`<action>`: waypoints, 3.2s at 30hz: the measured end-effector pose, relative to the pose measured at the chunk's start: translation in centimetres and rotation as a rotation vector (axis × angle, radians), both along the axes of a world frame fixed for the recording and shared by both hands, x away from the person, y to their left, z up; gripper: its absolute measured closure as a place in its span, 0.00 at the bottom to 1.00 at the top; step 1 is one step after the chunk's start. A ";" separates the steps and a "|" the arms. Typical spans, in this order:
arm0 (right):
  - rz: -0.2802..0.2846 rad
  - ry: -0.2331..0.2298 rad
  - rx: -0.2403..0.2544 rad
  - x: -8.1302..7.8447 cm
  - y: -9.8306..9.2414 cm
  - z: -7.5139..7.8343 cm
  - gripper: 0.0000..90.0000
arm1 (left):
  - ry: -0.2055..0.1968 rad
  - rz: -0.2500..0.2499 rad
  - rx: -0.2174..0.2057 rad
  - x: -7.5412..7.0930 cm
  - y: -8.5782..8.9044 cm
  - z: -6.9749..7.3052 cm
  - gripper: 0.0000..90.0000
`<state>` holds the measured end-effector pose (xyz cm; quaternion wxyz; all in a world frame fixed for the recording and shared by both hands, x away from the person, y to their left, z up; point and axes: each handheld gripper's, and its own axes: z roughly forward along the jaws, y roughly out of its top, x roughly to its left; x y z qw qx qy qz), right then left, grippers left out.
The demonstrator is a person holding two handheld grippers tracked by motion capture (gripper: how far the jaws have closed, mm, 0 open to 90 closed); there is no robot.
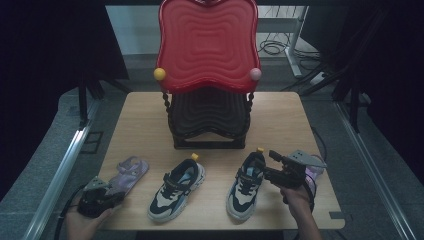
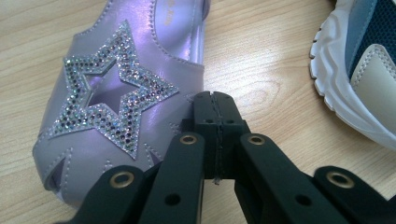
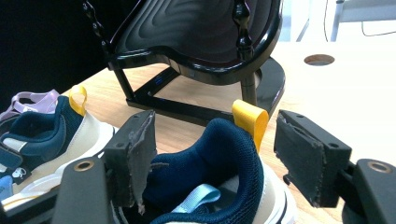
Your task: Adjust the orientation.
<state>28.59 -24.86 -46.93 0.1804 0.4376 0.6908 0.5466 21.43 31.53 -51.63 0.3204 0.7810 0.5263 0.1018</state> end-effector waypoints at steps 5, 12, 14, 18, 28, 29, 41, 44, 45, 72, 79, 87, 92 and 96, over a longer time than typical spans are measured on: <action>0.002 0.003 -0.004 0.0 0.0 -0.1 0.34 | -0.006 0.044 0.020 -0.5 0.7 -0.2 1.00; 0.004 0.004 -0.009 0.0 0.1 -0.3 0.34 | -0.005 0.080 0.000 -0.5 1.8 -0.3 1.00; 0.003 0.005 -0.011 0.0 0.1 -0.3 0.34 | -0.007 0.085 -0.004 -0.5 2.0 -0.3 1.00; -0.001 0.005 -0.009 0.0 0.0 -0.3 0.34 | -0.005 0.103 -0.005 -0.5 2.6 -0.4 1.00; -0.007 0.009 -0.011 0.0 -0.1 -0.5 0.35 | -0.012 0.138 -0.009 0.0 3.5 -0.3 1.00; -0.007 0.009 -0.011 0.0 -0.1 -0.5 0.35 | -0.011 0.142 -0.012 0.1 3.6 -0.3 1.00; -0.005 0.022 -0.015 0.1 0.1 -0.8 0.35 | 0.002 0.168 -0.020 2.2 4.7 -0.6 1.00; -0.006 0.021 -0.016 0.0 0.1 -0.8 0.35 | 0.004 0.161 -0.018 2.5 4.8 -0.4 1.00; -0.006 0.021 -0.017 0.0 0.2 -0.8 0.35 | 0.008 0.156 -0.014 2.7 4.8 -0.4 1.00; -0.010 0.042 0.028 0.0 -0.4 -0.8 0.35 | -0.003 0.118 -0.035 4.7 5.3 0.3 1.00; -0.012 0.045 0.025 0.0 -0.3 -0.9 0.35 | 0.011 0.105 -0.028 5.7 5.3 0.3 1.00; -0.017 0.042 0.028 -0.1 -0.5 -0.8 0.35 | 0.013 0.092 -0.025 6.8 5.1 0.2 1.00; -0.009 0.041 0.022 -0.1 -0.2 -0.8 0.35 | 0.017 0.086 -0.026 7.3 5.0 0.0 1.00; -0.008 0.039 0.023 0.0 -0.1 -0.8 0.35 | 0.021 0.080 -0.021 7.6 4.9 0.1 1.00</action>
